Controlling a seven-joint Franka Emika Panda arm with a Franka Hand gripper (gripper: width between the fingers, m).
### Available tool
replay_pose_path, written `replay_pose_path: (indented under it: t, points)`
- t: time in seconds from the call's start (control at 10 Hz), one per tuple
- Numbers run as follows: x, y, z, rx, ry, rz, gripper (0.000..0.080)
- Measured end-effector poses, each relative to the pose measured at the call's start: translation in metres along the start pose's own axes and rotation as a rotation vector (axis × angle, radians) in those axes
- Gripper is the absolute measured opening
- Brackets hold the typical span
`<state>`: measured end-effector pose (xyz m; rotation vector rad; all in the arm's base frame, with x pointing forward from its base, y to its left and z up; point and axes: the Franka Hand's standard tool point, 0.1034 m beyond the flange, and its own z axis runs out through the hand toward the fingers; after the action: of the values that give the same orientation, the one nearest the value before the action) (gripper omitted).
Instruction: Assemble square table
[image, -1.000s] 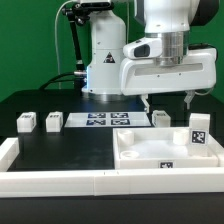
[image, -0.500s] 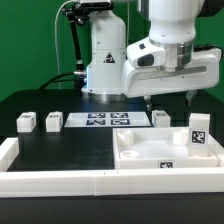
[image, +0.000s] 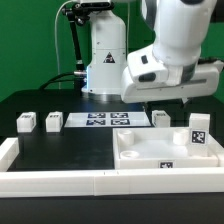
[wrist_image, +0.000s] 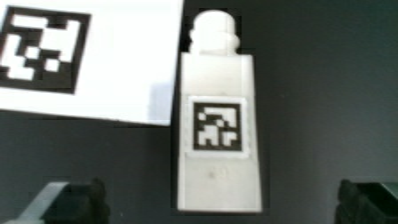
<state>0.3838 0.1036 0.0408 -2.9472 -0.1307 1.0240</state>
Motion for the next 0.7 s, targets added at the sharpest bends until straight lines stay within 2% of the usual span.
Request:
replay_pose_path:
  t: [0.3,0.7]
  points:
    - [-0.005,0.003,0.017,-0.001,-0.187,0.015,0.0649]
    - [-0.004,0.003,0.023,-0.001,-0.219,0.028,0.0649]
